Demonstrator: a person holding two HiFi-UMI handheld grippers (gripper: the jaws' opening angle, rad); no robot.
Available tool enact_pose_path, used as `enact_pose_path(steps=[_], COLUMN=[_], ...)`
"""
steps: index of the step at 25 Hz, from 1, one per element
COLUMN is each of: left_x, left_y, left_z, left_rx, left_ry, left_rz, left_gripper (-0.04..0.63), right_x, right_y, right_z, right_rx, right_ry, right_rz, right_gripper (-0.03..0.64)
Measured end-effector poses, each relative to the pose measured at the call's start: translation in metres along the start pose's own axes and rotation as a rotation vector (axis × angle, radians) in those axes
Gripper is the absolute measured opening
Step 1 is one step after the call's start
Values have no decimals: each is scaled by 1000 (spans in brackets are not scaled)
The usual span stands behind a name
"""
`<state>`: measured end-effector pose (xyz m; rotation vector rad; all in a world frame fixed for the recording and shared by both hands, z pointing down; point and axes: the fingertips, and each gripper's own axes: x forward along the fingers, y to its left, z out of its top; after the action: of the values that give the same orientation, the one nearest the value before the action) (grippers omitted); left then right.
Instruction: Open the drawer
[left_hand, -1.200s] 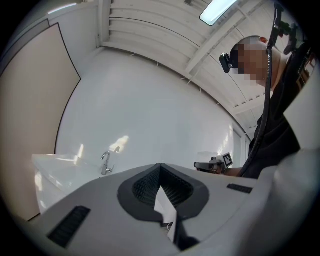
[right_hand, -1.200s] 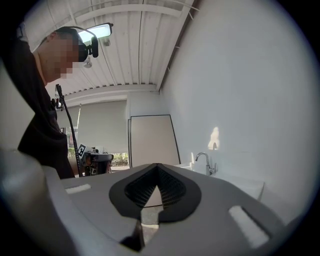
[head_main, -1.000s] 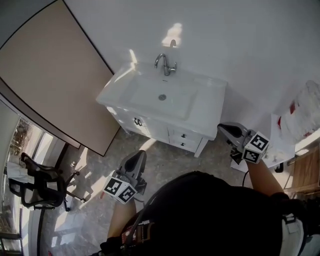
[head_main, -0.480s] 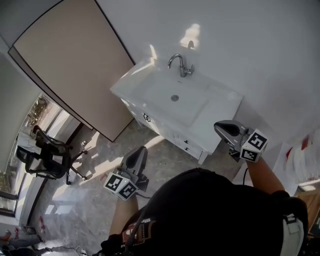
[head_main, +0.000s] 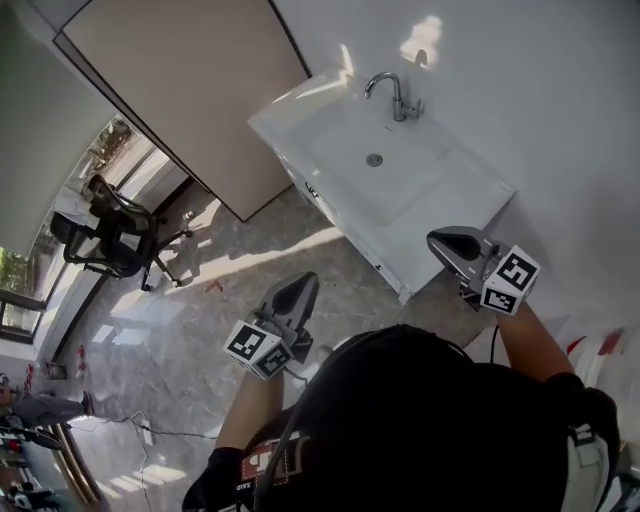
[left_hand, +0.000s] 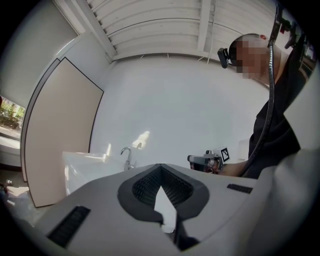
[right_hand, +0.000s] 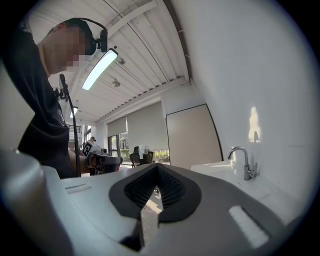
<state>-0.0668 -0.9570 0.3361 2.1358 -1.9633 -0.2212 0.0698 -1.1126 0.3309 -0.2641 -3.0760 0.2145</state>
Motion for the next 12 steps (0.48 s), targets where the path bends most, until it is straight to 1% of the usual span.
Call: enact_pose_path(steps=[4,7,10,12], left_x=[-5,-12,-29,-41], left_y=[5,13,33,53], left_z=[-20,-26,-28,-28], left_rx=[-32,-52,-61,-74], left_ry=[15,14,14,15], left_rz=[32,23,10,1], left_gripper=[-8,-8,-8,-8], right_x=[23,44,69,87], right_y=[7,22,44,56], right_z=[-16,-26,-31,-30], right_rx=[17,20,0,-14], right_ry=[19,49,75,85], right_rz=[68,97,106,92], right_gripper=[-6,-6,-6,-6])
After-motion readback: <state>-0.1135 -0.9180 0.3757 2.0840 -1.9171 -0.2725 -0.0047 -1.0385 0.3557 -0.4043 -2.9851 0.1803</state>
